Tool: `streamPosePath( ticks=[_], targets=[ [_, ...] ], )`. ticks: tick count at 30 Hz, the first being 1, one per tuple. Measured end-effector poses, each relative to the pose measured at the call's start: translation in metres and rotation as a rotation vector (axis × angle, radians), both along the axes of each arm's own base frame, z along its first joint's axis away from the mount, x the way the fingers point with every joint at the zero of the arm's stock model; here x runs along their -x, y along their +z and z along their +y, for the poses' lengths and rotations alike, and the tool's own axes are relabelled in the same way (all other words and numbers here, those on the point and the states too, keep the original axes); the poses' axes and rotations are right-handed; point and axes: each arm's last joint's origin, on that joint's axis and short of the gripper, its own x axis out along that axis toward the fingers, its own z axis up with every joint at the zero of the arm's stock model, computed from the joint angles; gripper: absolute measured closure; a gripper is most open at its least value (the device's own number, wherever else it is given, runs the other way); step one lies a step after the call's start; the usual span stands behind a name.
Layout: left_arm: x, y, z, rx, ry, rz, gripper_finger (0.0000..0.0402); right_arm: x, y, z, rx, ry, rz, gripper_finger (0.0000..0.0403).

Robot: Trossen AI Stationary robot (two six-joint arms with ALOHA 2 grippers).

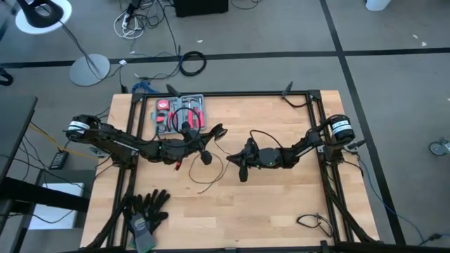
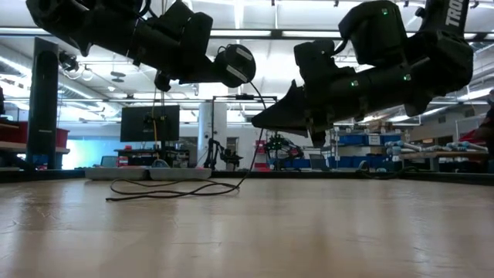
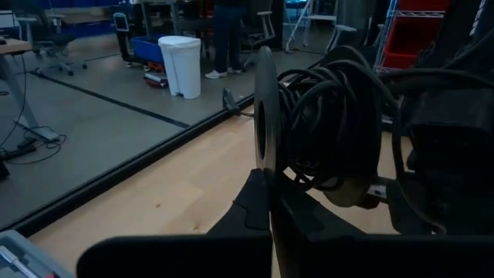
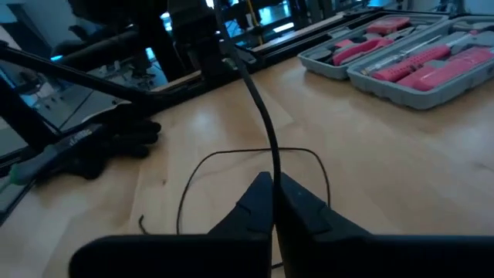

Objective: Coil cords
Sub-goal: Coil the black wire onto the spool

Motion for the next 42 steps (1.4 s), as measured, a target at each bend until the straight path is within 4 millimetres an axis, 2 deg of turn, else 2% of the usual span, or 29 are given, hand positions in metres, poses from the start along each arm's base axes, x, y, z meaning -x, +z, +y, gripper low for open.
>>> streamPosePath(
  ticks=[6, 13, 16, 24, 28, 34, 38, 42],
  targets=[
    [0.000, 0.000, 0.000, 0.003, 0.000, -0.005, 0.0402, -0.003, 0.000, -0.002, 0.005, -0.019, 0.017, 0.0400],
    [0.000, 0.002, 0.000, 0.006, 0.000, -0.023, 0.0402, -0.036, 0.017, -0.009, 0.100, 0.037, 0.122, 0.0401],
    [0.000, 0.002, 0.000, 0.007, 0.000, -0.024, 0.0402, -0.044, 0.021, -0.013, 0.133, 0.038, 0.163, 0.0402],
    [-0.002, 0.003, -0.002, 0.022, -0.066, -0.042, 0.0402, -0.039, 0.006, -0.050, 0.062, -0.103, 0.353, 0.0402],
    [-0.001, 0.001, -0.002, 0.019, -0.061, -0.017, 0.0402, -0.034, 0.006, -0.056, 0.043, -0.130, 0.400, 0.0402],
    [0.002, -0.008, 0.000, 0.011, 0.002, 0.073, 0.0402, -0.020, 0.039, -0.051, 0.125, -0.208, 0.417, 0.0403],
    [0.003, -0.012, 0.000, 0.008, 0.006, 0.114, 0.0402, -0.017, 0.065, -0.052, 0.179, -0.211, 0.328, 0.0403],
    [0.003, -0.015, 0.000, 0.031, -0.010, 0.136, 0.0402, -0.015, 0.071, -0.061, 0.217, -0.253, 0.319, 0.0403]
  ],
)
